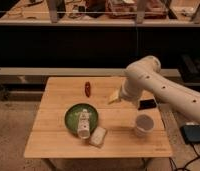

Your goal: Move the arm in a circular motion

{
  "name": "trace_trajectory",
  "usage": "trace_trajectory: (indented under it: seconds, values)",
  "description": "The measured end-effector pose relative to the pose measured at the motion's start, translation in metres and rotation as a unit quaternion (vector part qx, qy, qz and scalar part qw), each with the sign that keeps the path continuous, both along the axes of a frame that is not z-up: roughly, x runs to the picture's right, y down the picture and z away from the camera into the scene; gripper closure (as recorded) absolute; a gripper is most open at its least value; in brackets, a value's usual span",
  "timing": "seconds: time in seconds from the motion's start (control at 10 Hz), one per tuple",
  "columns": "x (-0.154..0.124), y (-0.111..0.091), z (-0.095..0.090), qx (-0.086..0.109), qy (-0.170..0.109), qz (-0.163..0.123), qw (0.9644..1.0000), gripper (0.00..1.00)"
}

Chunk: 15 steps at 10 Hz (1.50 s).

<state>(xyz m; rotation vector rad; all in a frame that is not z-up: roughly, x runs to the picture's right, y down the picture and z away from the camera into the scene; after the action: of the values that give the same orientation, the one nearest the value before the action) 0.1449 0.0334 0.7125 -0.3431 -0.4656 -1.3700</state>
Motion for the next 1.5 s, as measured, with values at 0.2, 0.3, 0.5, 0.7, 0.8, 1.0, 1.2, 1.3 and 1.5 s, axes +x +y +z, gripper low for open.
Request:
trace_trajectory:
  seconds: [0.2, 0.3, 0.5, 0.7, 0.8, 1.0, 1.2, 1.3, 1.5]
  values:
    - [0.008, -0.049, 0.01, 0.007, 0.026, -0.007, 0.9996, 0.2]
    - [-0.008, -0.079, 0.016, 0.006, 0.035, -0.02, 0.9992, 0.2]
    - [-0.063, -0.098, 0.024, -0.003, 0.022, -0.052, 0.9984, 0.2]
    - [-0.149, -0.098, 0.029, -0.017, -0.02, -0.094, 0.9952, 0.2]
    - [-0.18, -0.094, 0.028, -0.022, -0.038, -0.108, 0.9932, 0.2]
    - [-0.251, -0.074, 0.013, -0.03, -0.094, -0.151, 0.9835, 0.2]
    - [-0.298, -0.044, -0.015, -0.018, -0.148, -0.206, 0.9671, 0.2]
    - [-0.306, -0.025, -0.031, -0.01, -0.17, -0.232, 0.9577, 0.2]
    - [-0.29, 0.024, -0.058, -0.004, -0.196, -0.266, 0.9437, 0.2]
